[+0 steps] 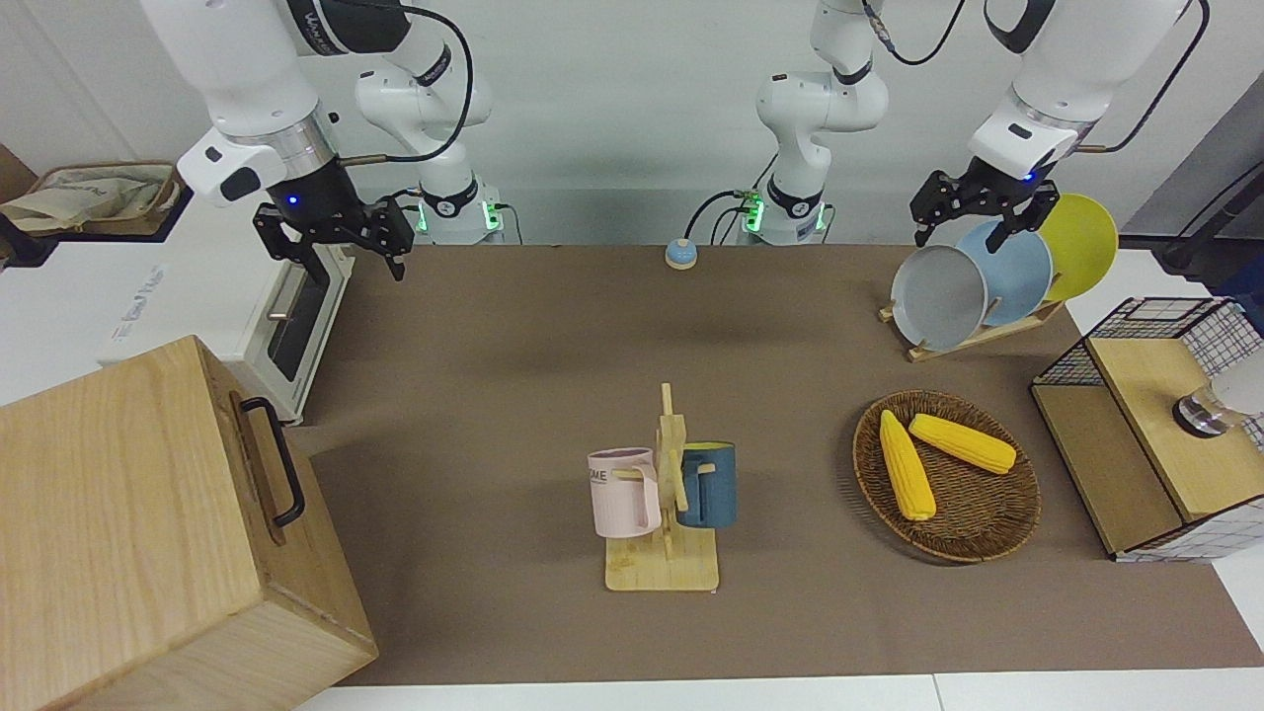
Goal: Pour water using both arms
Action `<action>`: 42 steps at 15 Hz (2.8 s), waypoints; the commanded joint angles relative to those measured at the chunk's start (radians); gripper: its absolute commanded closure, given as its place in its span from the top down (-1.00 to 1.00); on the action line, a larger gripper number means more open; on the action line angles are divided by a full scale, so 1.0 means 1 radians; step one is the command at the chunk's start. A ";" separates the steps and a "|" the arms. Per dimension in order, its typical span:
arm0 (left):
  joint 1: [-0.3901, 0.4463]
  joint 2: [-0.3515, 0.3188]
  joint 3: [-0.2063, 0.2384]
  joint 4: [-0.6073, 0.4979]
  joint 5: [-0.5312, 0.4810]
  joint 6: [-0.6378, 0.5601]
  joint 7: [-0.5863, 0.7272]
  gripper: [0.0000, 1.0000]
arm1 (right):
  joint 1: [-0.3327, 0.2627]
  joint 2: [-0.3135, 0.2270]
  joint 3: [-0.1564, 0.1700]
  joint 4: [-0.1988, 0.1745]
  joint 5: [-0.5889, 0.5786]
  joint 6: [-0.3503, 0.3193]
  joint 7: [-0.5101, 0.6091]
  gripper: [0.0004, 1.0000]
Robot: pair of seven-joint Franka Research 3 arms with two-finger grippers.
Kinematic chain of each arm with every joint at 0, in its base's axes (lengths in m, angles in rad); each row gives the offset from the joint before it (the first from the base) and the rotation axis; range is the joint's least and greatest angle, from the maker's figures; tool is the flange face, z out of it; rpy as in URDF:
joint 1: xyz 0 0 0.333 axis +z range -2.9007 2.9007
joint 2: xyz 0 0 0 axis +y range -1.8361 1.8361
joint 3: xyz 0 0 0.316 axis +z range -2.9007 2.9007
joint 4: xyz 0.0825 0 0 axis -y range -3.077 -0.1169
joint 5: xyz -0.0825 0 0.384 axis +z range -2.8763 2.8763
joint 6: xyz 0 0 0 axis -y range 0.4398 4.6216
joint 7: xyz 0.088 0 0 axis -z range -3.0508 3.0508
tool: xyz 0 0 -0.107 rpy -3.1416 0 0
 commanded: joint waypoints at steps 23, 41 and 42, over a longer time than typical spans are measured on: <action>0.580 0.223 0.013 0.149 -0.075 0.262 0.730 0.98 | 0.310 0.400 0.017 -0.013 -0.061 0.797 0.054 0.97; 0.673 0.416 -0.067 0.096 -0.646 0.831 0.889 0.99 | 0.310 0.448 0.017 -0.002 -0.135 0.995 -0.002 -1.00; 0.673 0.424 -0.070 0.096 -0.653 0.841 0.889 0.99 | 0.308 0.448 0.017 -0.002 -0.144 0.994 -0.002 -1.00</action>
